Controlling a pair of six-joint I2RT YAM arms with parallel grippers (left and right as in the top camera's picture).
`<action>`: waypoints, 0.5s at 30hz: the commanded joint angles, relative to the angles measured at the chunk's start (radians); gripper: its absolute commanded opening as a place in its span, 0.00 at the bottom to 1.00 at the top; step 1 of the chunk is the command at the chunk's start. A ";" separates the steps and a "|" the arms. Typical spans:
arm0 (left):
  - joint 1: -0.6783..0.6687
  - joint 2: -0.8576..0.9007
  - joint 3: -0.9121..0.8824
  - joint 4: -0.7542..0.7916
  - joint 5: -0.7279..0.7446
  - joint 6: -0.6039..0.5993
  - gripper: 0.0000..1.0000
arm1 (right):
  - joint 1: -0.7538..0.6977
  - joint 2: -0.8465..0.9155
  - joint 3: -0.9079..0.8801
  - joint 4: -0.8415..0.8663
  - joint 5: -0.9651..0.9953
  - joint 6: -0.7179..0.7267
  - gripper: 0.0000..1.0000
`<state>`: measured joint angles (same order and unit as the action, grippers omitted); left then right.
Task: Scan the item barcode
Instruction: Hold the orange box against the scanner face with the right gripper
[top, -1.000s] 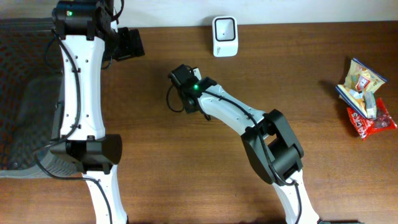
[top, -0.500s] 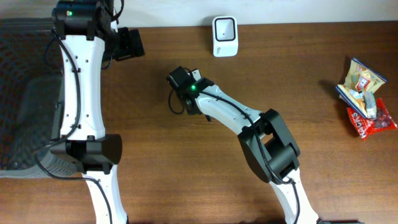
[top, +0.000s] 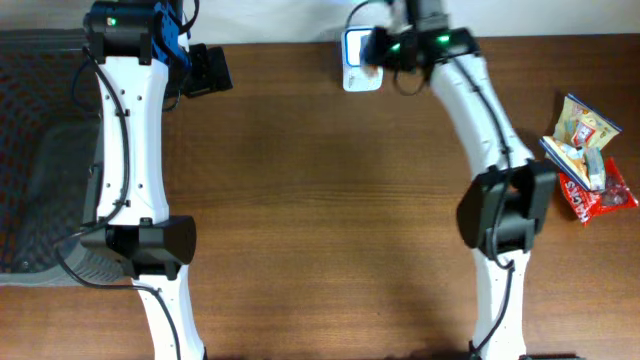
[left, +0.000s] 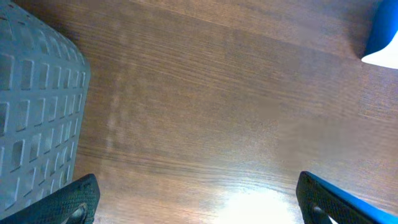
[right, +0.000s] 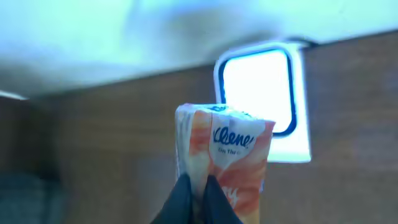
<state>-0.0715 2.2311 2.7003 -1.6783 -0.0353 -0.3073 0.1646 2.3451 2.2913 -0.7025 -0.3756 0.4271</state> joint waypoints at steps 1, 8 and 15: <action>0.001 -0.015 -0.004 0.000 -0.014 -0.007 0.99 | -0.048 0.042 0.018 0.139 -0.231 0.129 0.04; 0.001 -0.015 -0.004 0.000 -0.014 -0.007 0.99 | -0.019 0.142 0.018 0.335 -0.150 0.375 0.04; 0.001 -0.015 -0.004 0.000 -0.014 -0.007 0.99 | -0.021 0.152 0.018 0.343 -0.157 0.385 0.04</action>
<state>-0.0715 2.2311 2.7003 -1.6794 -0.0349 -0.3077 0.1448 2.4943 2.2944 -0.3634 -0.5392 0.8059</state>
